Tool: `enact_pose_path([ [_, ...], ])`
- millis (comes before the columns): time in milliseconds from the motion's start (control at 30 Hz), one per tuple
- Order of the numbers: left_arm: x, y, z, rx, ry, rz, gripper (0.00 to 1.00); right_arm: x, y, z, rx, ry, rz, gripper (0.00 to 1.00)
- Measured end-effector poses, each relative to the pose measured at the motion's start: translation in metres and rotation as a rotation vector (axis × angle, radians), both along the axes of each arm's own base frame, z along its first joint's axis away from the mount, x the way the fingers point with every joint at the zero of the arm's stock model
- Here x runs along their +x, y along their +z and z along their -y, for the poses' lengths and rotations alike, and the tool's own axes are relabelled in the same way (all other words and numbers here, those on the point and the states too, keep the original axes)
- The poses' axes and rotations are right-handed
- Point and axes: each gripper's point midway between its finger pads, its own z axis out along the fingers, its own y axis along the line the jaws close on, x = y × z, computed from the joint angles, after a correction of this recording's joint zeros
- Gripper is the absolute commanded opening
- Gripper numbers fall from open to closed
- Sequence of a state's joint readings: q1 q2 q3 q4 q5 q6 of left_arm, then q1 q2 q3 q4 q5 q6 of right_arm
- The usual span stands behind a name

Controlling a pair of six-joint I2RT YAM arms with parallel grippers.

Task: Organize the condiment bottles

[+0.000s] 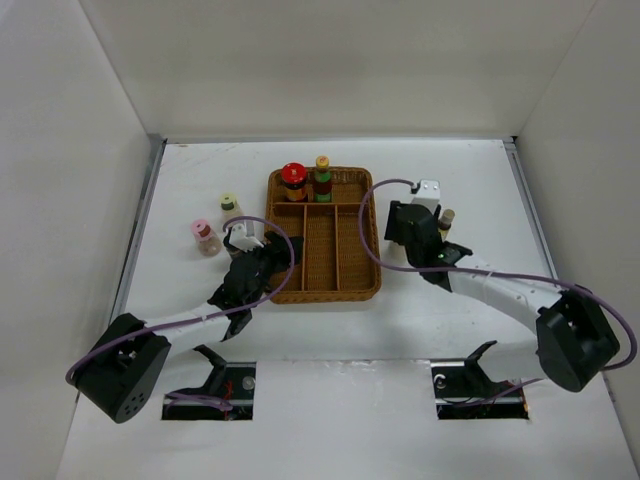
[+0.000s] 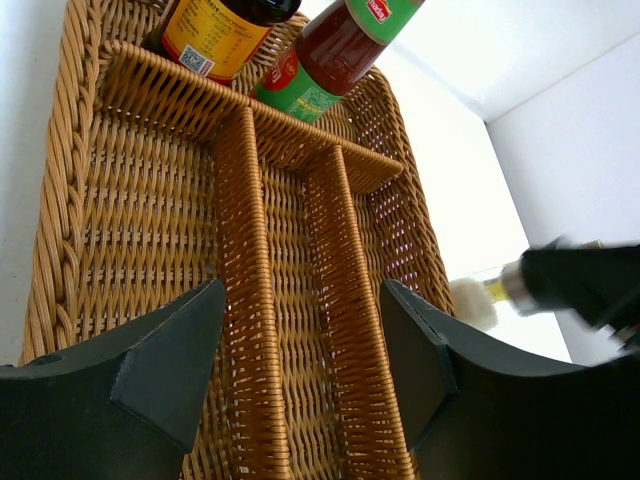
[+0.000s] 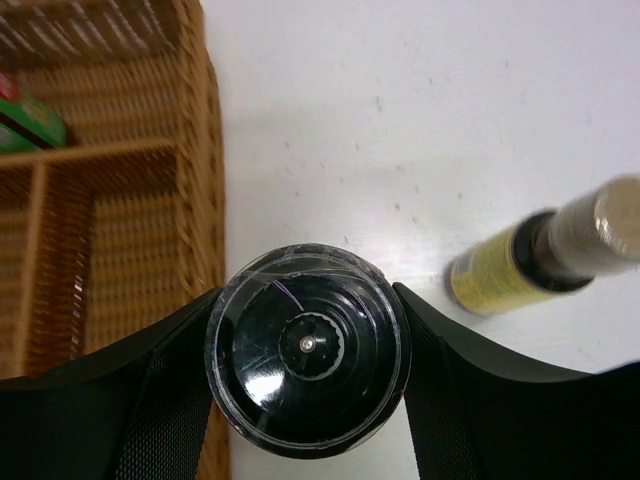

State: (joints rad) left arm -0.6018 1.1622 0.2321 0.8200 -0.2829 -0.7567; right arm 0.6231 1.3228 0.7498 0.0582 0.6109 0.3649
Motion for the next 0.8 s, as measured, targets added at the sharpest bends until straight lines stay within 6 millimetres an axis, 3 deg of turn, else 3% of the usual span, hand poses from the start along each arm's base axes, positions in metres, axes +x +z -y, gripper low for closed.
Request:
enact_pose_path([
  [267,0.001,0.000,-0.001,0.000,0.004,0.000,0.62,0.052,0.093,-0.037,0.097,0.028,0.189,0.50],
  [367,0.001,0.000,-0.002,0.000,0.006,0.001,0.62,0.080,0.109,-0.055,0.126,0.048,0.229,0.50],
  [533,0.002,0.004,-0.004,-0.006,0.013,0.010,0.62,0.127,0.096,-0.075,0.136,0.061,0.224,0.51],
  [800,0.003,0.005,-0.006,-0.008,0.020,0.013,0.62,0.165,0.062,-0.094,0.137,0.065,0.178,0.50],
])
